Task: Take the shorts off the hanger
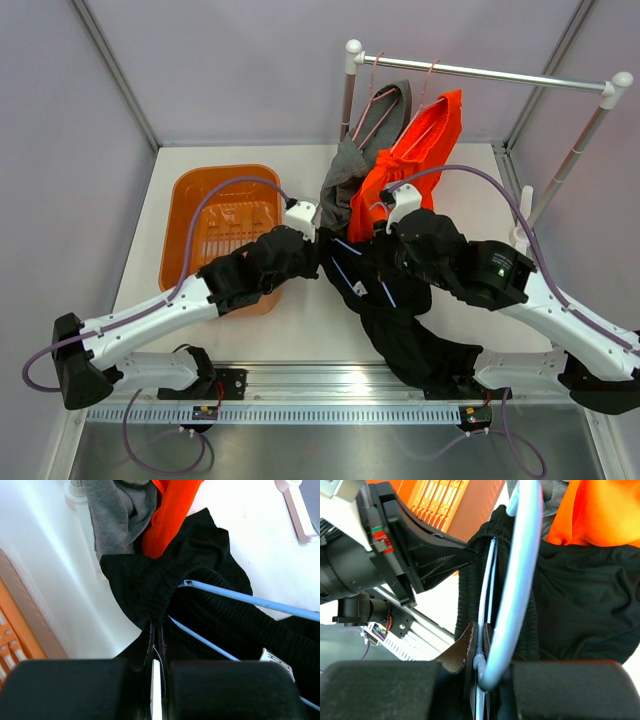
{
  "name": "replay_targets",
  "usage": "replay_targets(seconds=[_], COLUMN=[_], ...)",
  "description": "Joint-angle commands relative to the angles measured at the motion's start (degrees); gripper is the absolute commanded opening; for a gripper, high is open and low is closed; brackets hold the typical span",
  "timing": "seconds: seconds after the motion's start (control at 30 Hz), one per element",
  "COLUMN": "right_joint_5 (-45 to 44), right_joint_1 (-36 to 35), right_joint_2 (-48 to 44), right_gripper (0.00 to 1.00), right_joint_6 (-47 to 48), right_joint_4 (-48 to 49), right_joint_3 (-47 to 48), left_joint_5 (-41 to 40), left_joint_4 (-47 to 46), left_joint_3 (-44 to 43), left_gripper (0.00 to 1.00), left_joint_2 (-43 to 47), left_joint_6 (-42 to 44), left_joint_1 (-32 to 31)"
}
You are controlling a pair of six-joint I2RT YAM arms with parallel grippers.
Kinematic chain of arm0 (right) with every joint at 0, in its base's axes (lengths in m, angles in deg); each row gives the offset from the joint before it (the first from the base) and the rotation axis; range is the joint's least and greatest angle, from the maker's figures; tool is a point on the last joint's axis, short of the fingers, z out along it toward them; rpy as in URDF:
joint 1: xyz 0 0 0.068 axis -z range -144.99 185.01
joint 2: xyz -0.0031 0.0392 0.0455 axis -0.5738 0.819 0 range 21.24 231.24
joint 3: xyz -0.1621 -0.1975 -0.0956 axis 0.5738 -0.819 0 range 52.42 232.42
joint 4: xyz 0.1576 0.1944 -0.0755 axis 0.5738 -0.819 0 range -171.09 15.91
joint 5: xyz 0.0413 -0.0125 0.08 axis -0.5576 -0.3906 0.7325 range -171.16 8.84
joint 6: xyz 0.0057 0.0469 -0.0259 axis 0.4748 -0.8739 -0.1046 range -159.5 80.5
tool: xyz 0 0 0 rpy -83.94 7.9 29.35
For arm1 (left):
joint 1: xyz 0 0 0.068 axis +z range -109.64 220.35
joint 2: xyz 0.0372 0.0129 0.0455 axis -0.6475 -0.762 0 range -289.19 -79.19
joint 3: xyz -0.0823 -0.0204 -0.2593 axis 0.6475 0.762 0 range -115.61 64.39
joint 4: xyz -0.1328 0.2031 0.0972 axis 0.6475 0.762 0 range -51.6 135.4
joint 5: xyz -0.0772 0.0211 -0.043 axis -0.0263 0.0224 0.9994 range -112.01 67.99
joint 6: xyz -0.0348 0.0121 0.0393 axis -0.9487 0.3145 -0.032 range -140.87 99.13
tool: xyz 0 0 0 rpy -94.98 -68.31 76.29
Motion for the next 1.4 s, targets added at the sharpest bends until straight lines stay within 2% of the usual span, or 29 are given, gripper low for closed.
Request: replay_targets(seconds=[0.0, 0.2, 0.37, 0.47, 0.6, 0.97, 1.37], right_joint_5=[0.8, 5.5, 7.1, 9.4, 8.0, -4.0, 6.7], right_joint_1=[-1.2, -1.5, -2.0, -2.2, -2.2, -2.2, -2.2], right_joint_2=[-2.5, -4.1, -5.3, -6.3, -8.2, -11.2, -13.9], right_gripper=[0.0, 0.0, 0.0, 0.0, 0.0, 0.0, 0.0], right_joint_6=[-0.8, 0.9, 1.6, 2.2, 1.9, 2.3, 5.6], right_joint_4=[0.9, -0.2, -1.2, -0.8, -0.7, -0.4, 4.6], right_joint_3=[1.8, 1.9, 1.4, 0.8, 0.8, 3.6, 3.7], left_joint_5=[-1.6, -7.5, -8.9, -8.0, -5.4, 4.9, 5.1], left_joint_4=[-4.0, -2.4, -1.6, -1.7, -1.6, -2.5, -1.0], left_joint_3=[-3.5, -7.7, -11.1, -12.5, -12.7, -8.9, -9.6], left_gripper=[0.0, 0.0, 0.0, 0.0, 0.0, 0.0, 0.0], left_joint_2=[-1.7, -3.8, -4.0, -5.1, -6.2, -5.9, -7.8], left_joint_6=[0.6, 0.4, 0.7, 1.0, 1.2, 3.0, 4.7], left_joint_1=[-0.1, 1.4, 4.4, 7.1, 10.0, 9.2, 9.1])
